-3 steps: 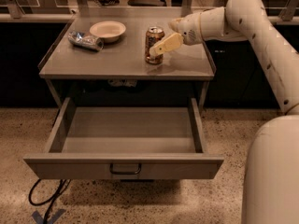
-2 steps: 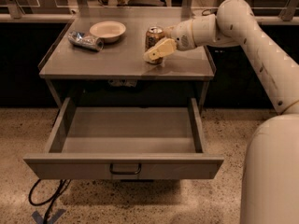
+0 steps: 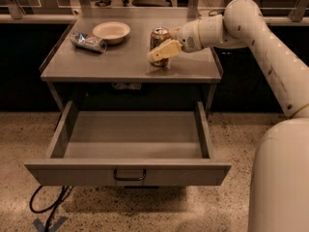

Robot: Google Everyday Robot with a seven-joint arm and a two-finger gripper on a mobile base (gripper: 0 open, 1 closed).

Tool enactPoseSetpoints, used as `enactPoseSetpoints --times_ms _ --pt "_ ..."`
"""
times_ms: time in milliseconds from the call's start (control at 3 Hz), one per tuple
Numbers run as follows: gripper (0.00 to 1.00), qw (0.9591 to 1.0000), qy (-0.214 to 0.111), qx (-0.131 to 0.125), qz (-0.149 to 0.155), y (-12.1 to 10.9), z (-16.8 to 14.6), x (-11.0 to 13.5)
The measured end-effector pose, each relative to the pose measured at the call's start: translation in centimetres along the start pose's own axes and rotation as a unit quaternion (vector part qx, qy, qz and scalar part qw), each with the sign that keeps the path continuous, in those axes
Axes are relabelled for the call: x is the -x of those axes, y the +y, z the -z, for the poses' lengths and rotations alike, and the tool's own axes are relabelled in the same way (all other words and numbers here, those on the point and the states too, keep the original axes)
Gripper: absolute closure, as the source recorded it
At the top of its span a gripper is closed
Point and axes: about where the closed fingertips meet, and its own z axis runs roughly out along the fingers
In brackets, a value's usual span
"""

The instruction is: Place orange can into top drawer

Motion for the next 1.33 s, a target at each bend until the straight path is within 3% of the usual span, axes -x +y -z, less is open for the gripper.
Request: enactPoseSetpoints --times_ms 1000,1333 --pt "0.89 1.0 0.0 0.0 0.0 0.0 -0.01 0.0" --pt "1.0 1.0 0.002 0.006 -0.002 -0.1 -0.11 -0.07"
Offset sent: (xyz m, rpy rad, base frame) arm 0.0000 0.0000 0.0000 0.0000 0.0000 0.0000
